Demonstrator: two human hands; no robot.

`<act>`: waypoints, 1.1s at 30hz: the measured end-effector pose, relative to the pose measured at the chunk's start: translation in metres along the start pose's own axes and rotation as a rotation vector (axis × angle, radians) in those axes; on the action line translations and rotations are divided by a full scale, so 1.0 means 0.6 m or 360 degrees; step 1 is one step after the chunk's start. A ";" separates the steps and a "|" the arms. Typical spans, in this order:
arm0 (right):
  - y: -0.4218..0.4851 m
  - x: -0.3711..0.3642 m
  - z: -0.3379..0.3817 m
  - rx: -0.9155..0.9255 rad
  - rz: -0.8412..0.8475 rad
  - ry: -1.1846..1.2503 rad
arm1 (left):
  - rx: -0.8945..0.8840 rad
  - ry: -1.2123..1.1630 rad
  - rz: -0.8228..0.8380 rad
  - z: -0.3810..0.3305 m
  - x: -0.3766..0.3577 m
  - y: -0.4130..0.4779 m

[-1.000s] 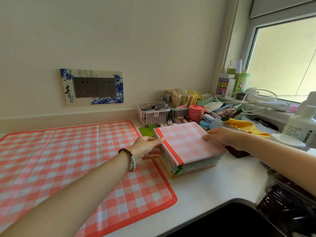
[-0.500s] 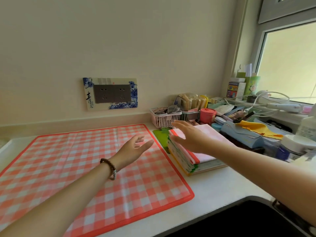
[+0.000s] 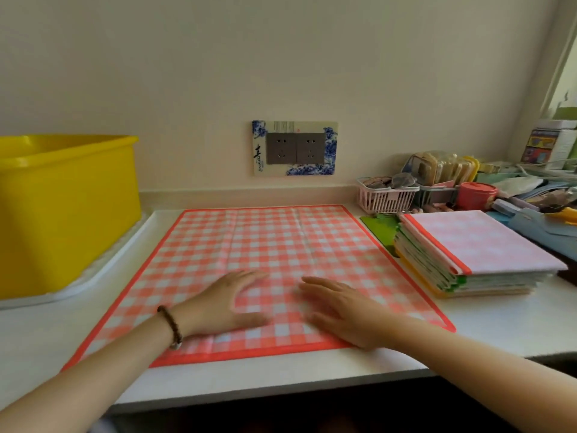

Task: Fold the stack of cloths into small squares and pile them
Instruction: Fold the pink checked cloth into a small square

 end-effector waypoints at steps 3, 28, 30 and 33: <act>-0.009 -0.012 0.026 0.0144 0.0010 0.0061 | -0.0045 0.0054 0.0049 0.001 0.004 -0.035; 0.000 0.076 0.089 0.0281 -0.0093 -0.0169 | -0.0082 -0.0115 0.0056 -0.060 0.073 -0.062; 0.016 0.109 0.090 0.0262 -0.0162 -0.0170 | -0.0105 -0.0153 0.0008 -0.068 0.104 -0.055; 0.044 0.154 0.089 0.0282 -0.0327 -0.0251 | -0.0124 -0.0172 -0.0145 -0.072 0.156 -0.038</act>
Point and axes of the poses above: each hand's wrist, its own y-axis towards the middle knuckle, its own x-axis out of the back of the hand, z = x × y, the point moved 4 cm from there along y, towards the middle knuckle, and after that the axes turned 1 degree about -y, right-handed, at the moved point
